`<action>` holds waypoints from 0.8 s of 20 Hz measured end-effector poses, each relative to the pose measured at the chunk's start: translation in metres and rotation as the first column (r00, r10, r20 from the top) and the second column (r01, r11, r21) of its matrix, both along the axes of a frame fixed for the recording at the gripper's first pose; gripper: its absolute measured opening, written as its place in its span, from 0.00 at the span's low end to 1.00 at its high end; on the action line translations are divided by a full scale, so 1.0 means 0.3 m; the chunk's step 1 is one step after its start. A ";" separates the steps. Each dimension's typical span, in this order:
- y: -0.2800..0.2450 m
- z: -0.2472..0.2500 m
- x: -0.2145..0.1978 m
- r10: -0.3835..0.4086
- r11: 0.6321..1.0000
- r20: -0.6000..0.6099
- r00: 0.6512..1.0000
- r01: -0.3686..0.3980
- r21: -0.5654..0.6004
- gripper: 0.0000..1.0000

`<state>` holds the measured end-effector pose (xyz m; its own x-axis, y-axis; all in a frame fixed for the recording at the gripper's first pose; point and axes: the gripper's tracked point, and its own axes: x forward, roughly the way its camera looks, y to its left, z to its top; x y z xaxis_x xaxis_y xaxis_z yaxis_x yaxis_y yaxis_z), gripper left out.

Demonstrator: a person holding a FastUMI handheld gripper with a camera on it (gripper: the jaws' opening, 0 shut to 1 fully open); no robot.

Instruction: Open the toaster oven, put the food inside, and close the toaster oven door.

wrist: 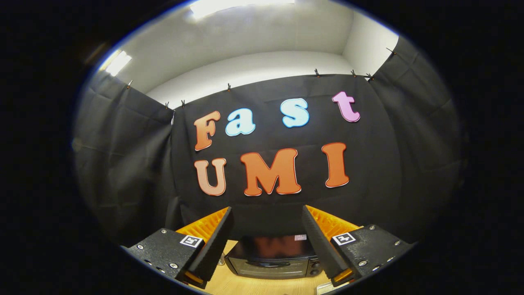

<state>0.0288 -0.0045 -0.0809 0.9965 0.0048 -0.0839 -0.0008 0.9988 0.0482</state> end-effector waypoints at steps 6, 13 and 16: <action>-0.003 -0.227 0.069 -0.020 1.000 -0.104 0.994 0.018 -0.020 0.99; -0.005 -0.534 0.164 -0.033 0.999 -0.254 0.967 0.030 -0.014 0.99; -0.028 -0.654 0.212 -0.060 0.998 -0.309 0.949 0.052 -0.035 0.99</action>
<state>0.0925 -0.0129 -0.2771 0.9201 -0.0565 -0.3876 0.0661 0.9977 0.0115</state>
